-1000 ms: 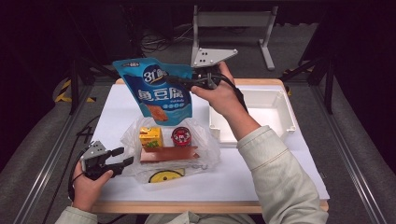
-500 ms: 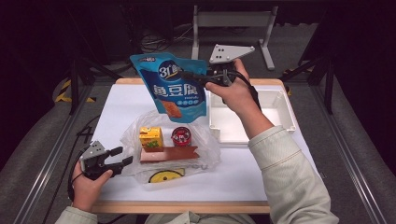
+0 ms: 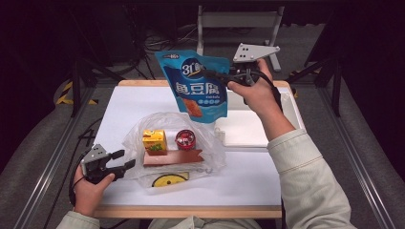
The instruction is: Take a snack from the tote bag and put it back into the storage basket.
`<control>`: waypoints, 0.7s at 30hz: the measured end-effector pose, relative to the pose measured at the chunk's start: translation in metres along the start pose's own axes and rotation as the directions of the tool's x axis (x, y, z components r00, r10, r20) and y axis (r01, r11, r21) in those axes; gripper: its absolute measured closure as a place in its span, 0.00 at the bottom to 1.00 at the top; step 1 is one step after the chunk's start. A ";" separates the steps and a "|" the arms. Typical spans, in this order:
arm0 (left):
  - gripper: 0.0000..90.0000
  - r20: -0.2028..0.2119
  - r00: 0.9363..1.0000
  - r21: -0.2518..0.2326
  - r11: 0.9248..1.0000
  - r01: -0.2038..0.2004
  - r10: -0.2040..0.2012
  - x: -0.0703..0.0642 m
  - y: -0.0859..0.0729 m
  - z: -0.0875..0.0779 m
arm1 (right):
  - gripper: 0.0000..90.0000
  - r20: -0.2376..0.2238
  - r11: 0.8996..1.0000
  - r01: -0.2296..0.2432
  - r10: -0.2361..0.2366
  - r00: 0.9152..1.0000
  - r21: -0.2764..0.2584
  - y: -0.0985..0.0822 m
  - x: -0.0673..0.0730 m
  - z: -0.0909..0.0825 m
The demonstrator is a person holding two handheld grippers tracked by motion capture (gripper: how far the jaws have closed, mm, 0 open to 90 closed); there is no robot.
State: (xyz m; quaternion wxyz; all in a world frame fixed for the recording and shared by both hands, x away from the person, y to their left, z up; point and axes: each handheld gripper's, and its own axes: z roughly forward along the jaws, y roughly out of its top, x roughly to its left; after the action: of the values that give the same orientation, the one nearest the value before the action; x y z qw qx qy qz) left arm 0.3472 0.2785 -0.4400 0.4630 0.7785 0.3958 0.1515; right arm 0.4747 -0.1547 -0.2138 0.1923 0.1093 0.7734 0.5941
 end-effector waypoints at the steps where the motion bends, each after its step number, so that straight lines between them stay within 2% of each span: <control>1: 0.41 0.000 1.000 0.001 1.000 -0.001 0.001 0.000 0.000 0.000 | 1.00 0.007 1.000 0.000 0.000 1.000 0.001 -0.001 -0.001 -0.003; 4: 0.41 0.000 1.000 0.002 1.000 -0.001 0.001 0.000 0.000 0.000 | 1.00 0.020 1.000 -0.003 0.003 1.000 0.002 -0.002 -0.004 -0.009; 12: 0.41 -0.002 1.000 0.003 1.000 -0.003 0.003 0.000 0.000 0.000 | 1.00 0.092 1.000 -0.017 0.018 0.996 -0.007 -0.006 -0.019 -0.042; 13: 0.41 -0.002 1.000 0.003 1.000 -0.003 0.003 0.000 0.000 0.000 | 1.00 0.092 1.000 -0.017 0.018 0.996 -0.007 -0.006 -0.019 -0.042; 14: 0.41 -0.003 1.000 0.002 1.000 -0.003 0.003 0.000 0.000 0.000 | 1.00 0.111 1.000 -0.020 0.020 0.994 -0.003 -0.008 -0.023 -0.050; 21: 0.41 -0.005 1.000 0.003 1.000 -0.004 0.004 -0.001 0.000 0.001 | 1.00 0.167 1.000 -0.028 0.025 0.986 0.012 -0.016 -0.034 -0.067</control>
State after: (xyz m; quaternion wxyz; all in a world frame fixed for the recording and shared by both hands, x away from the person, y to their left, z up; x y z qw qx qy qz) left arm 0.3473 0.2777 -0.4405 0.4604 0.7797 0.3957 0.1535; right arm 0.4771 -0.2316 -0.2088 0.2478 0.1704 0.7573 0.5797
